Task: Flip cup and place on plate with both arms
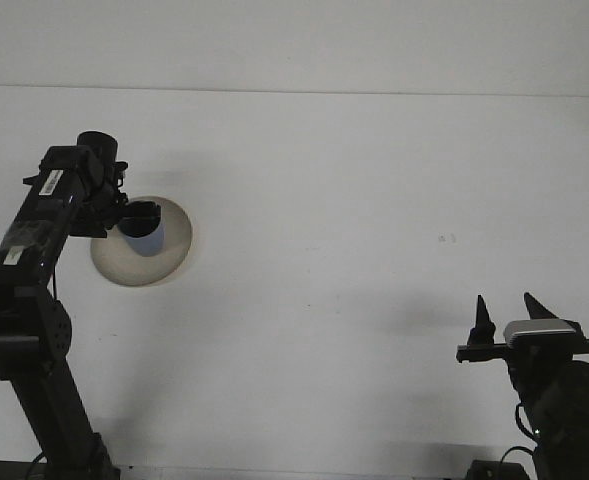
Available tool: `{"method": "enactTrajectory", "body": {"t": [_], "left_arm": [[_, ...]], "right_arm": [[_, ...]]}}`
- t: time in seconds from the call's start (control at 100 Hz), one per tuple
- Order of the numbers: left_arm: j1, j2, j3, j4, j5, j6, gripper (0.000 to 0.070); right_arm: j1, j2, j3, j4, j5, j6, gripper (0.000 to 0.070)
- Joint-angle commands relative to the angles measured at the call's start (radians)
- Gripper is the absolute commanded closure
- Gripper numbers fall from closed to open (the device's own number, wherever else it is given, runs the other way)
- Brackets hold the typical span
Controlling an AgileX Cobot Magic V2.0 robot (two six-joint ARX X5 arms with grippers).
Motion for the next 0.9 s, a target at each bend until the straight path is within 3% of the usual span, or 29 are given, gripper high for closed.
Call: {"method": "enactTrajectory", "body": {"t": [0.0, 0.64, 0.89], "left_arm": [[0.003, -0.004, 0.032, 0.001, -0.003, -0.002, 0.0149], [-0.002, -0.328, 0.051, -0.024, 0.000, -0.032, 0.0156], [-0.065, -0.533, -0.089, 0.106, 0.000, -0.048, 0.0156]], "right_arm": [[0.001, 0.003, 0.005, 0.016, 0.001, 0.006, 0.0221], [0.001, 0.003, 0.005, 0.016, 0.001, 0.006, 0.0221], [0.001, 0.003, 0.005, 0.015, 0.001, 0.006, 0.0221]]}}
